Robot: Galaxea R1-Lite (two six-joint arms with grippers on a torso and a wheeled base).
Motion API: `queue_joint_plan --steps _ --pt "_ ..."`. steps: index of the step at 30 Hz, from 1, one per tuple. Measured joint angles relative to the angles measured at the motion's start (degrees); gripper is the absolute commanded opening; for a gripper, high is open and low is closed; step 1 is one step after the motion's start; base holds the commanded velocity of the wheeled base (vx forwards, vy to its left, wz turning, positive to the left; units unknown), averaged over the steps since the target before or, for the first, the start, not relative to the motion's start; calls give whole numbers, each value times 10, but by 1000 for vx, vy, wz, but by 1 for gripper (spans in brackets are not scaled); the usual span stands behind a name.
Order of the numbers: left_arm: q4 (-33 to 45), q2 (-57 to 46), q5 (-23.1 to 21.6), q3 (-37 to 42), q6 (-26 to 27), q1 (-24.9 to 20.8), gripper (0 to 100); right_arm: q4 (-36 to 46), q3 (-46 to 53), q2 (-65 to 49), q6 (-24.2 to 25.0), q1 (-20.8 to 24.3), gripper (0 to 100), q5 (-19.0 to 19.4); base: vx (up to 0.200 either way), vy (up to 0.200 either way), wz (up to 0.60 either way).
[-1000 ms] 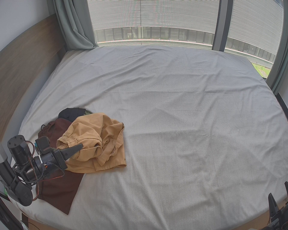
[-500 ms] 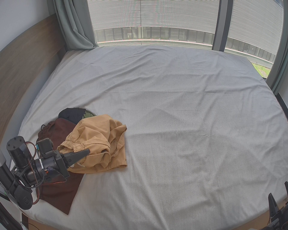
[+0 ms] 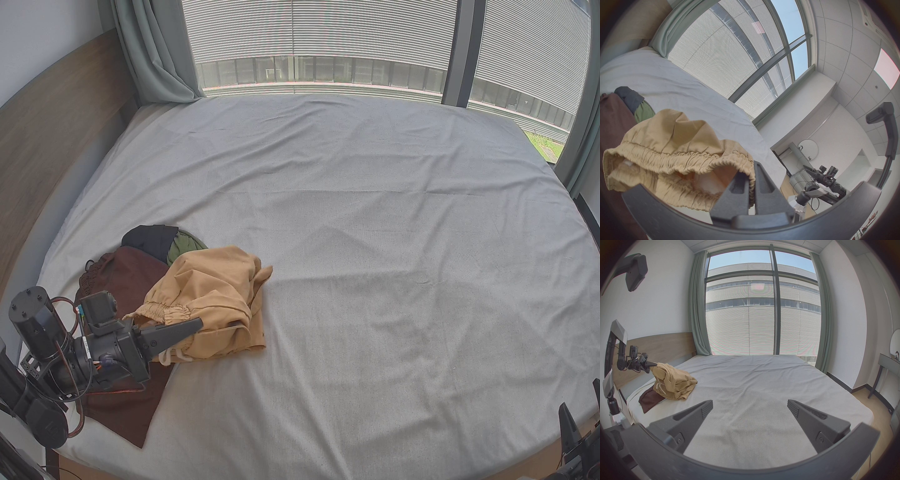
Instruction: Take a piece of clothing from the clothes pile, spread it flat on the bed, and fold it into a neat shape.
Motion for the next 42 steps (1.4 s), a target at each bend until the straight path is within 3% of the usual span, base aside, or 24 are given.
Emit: queue_joint_plan --steps 7,24,32,42 --pt "0 -22 41 -3 -9 -39 0 0 0 0 0 0 100 0 0 0 0" --pt "1 -29 219 -58 -67 -187 0 0 0 0 0 0 100 0 0 0 0" --pt "1 -25 234 -93 -108 -240 0 0 0 0 0 0 100 0 0 0 0" --pt "2 -3 234 -117 -112 -272 0 0 0 0 0 0 100 0 0 0 0"
